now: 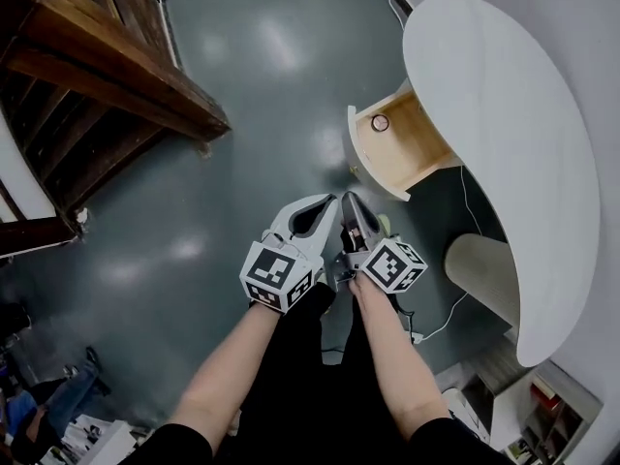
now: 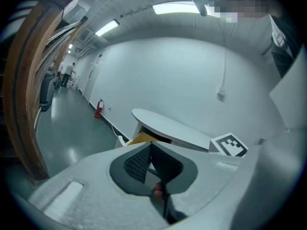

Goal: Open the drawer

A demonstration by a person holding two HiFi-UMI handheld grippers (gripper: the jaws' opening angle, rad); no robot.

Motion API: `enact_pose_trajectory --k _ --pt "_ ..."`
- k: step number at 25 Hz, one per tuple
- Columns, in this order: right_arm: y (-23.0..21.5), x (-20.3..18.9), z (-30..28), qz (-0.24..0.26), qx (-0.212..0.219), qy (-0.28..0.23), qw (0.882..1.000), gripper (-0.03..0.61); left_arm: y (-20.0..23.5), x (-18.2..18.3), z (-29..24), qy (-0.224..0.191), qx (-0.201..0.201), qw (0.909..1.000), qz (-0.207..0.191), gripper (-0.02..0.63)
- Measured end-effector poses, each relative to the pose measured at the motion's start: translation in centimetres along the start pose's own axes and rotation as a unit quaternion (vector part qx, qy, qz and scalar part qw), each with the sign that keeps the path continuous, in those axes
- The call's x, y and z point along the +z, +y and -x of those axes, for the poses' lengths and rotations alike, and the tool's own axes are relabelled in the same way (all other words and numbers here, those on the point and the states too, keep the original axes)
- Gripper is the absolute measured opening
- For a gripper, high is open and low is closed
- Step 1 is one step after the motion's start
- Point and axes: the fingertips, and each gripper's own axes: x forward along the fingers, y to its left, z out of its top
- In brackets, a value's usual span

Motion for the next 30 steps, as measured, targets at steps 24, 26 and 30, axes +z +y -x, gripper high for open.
enact_pose_trajectory --k 24,26,30 --pt "22.1 14.1 5.9 0.245 0.066 -0.019 0.967 0.015 -6.7 17.9 5.8 -0.044 -0.004 0.9983 -0.037 0.009" --pt "23.1 14.8 6.7 0.256 0.07 -0.023 0.964 0.015 -7.5 18.8 6.2 -0.048 -0.005 0.998 -0.04 0.009" --pt "25.1 16.2 7.5 0.275 0.077 -0.031 0.958 0.015 -8.4 21.0 6.8 -0.056 0.001 0.9971 -0.052 0.009"
